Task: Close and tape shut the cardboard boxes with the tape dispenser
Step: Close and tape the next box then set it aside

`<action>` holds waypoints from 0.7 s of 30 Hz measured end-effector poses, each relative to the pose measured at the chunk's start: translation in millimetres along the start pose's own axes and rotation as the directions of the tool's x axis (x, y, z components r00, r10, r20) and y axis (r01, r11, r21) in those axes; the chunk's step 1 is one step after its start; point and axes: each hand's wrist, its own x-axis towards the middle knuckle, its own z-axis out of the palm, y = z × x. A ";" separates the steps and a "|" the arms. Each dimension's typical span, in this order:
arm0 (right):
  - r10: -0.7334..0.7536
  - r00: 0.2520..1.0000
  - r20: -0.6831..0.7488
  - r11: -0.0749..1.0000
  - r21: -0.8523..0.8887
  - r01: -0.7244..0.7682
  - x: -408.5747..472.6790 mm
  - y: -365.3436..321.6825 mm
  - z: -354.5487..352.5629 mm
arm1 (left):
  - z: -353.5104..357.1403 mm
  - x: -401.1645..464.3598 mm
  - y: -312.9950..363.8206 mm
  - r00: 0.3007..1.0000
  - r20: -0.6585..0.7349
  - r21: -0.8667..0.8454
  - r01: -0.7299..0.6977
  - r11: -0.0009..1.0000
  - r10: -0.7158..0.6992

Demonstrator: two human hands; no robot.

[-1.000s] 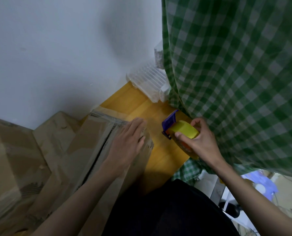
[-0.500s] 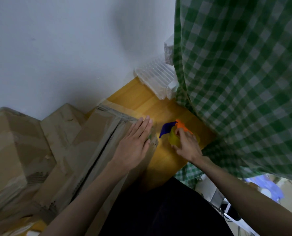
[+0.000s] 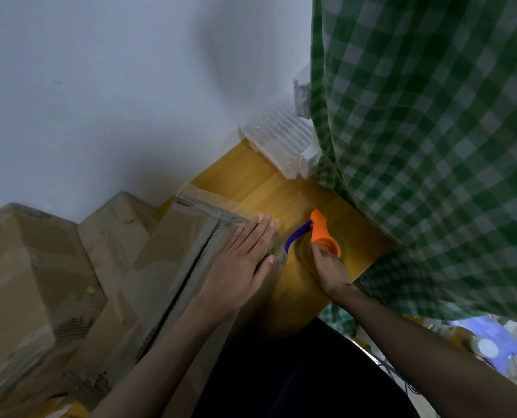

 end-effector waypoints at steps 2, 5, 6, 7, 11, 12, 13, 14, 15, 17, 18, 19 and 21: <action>0.013 1.000 0.012 1.000 0.006 -0.013 -1.5 0.6 3.0 | -0.5 0.0 -0.5 1.000 0.002 -0.006 -0.003 1.000 0.003; 0.032 0.999 0.016 0.999 -0.010 -0.032 0.7 3.1 9.3 | -0.4 -0.1 -1.2 1.000 -0.004 -0.017 -0.005 1.000 0.005; 0.029 0.999 0.026 0.999 -0.025 -0.028 1.8 4.2 11.2 | -0.2 -0.2 -1.6 1.000 -0.008 -0.021 -0.005 1.000 0.005; 0.026 0.999 0.048 0.999 -0.037 -0.025 2.9 4.4 11.6 | 0.2 -0.1 -2.1 1.000 -0.013 -0.027 -0.007 1.000 0.006; 0.067 0.991 0.119 0.993 0.092 -0.078 7.9 -0.3 -6.9 | -0.3 -0.3 -5.1 0.999 -0.019 -0.077 -0.031 0.997 0.029; 0.064 0.996 0.054 0.987 0.147 -0.072 9.4 -3.2 -15.1 | -0.8 -0.1 -7.1 0.999 -0.021 -0.086 -0.036 0.996 0.034; 0.049 0.997 -0.058 0.978 0.203 -0.036 9.2 -7.8 -24.1 | -1.4 0.2 -9.1 0.999 -0.031 -0.093 -0.038 0.995 0.036; 0.037 0.981 -0.188 0.961 0.276 0.017 7.5 -14.4 -33.5 | -2.5 1.0 -11.2 0.998 -0.048 -0.099 -0.037 0.994 0.032; 0.043 0.951 -0.306 0.927 0.368 0.077 3.7 -23.0 -43.9 | -3.5 2.3 -13.7 0.997 -0.070 -0.107 -0.034 0.994 0.027; 0.133 0.873 -0.469 0.801 0.569 0.183 -8.1 -45.4 -66.7 | -5.4 4.5 -18.5 0.993 -0.121 -0.112 -0.027 0.993 0.013; 0.185 0.846 -0.500 0.723 0.652 0.227 -16.2 -58.4 -78.2 | -5.8 5.3 -20.6 0.991 -0.133 -0.108 -0.020 0.994 0.006; 0.212 0.831 -0.515 0.660 0.702 0.267 -24.9 -71.9 -88.9 | -5.9 5.4 -22.1 0.992 -0.129 -0.106 -0.013 0.994 -0.001; 0.210 0.832 -0.514 0.610 0.734 0.299 -37.7 -95.1 -101.2 | -4.8 4.4 -23.3 0.995 -0.104 -0.105 -0.009 0.994 -0.002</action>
